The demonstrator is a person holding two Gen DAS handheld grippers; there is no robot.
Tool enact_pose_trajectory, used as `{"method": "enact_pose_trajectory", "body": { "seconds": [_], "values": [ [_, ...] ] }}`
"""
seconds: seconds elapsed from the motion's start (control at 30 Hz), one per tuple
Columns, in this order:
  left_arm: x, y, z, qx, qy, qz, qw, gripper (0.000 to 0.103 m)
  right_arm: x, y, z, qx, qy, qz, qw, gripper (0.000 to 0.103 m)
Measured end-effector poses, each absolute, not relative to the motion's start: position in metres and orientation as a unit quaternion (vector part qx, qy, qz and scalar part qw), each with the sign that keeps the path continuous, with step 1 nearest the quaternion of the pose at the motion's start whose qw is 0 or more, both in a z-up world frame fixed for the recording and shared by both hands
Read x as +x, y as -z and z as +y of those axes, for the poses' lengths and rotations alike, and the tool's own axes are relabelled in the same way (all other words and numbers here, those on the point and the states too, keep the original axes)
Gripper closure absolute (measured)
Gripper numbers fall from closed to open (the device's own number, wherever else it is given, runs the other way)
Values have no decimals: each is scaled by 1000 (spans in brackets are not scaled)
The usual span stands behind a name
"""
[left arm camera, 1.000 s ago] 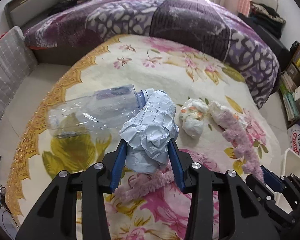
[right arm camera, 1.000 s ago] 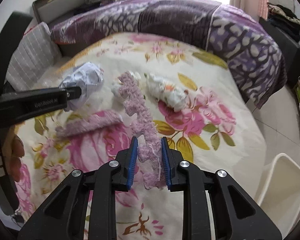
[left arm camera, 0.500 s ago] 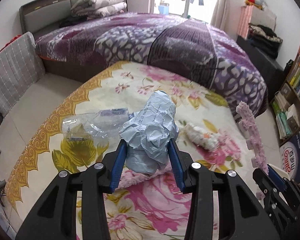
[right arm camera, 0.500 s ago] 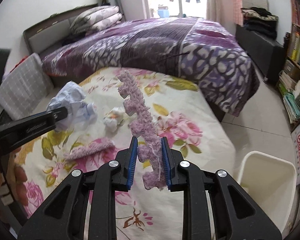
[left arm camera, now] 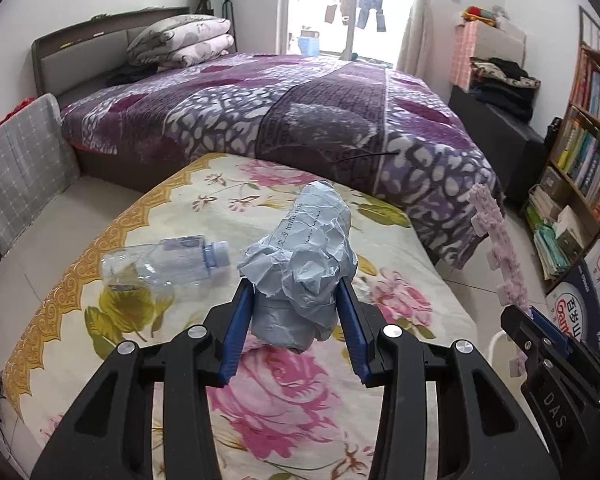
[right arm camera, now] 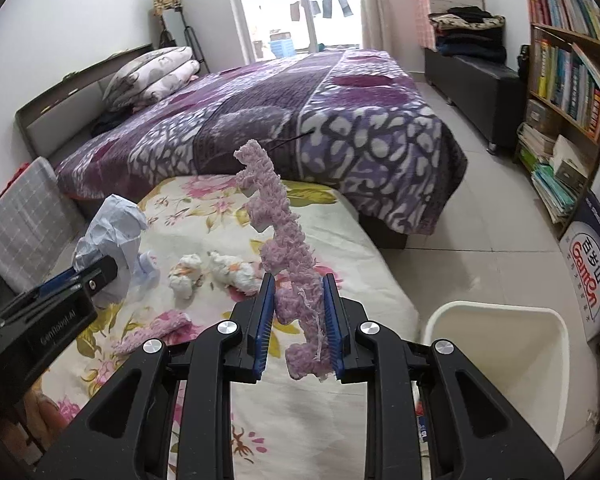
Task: Collect trash
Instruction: 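Carry the paper and pink strip over the white bin and open both tools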
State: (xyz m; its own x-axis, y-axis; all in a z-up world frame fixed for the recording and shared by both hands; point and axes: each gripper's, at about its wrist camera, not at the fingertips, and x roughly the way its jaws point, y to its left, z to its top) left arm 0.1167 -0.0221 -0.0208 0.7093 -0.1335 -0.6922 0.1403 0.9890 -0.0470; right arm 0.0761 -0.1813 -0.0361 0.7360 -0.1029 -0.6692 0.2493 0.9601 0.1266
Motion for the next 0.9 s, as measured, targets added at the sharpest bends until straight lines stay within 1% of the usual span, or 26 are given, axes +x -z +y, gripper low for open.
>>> {"method": "enact_pose_trajectory", "body": {
  "seconds": [0.5, 0.9],
  "values": [
    [98, 23, -76, 27, 123, 372, 920, 60, 51, 30, -224, 124, 141, 347, 919, 80],
    [79, 26, -117, 57, 160, 366, 915, 60, 19, 27, -280, 164, 205, 352, 898, 80]
  ]
}}
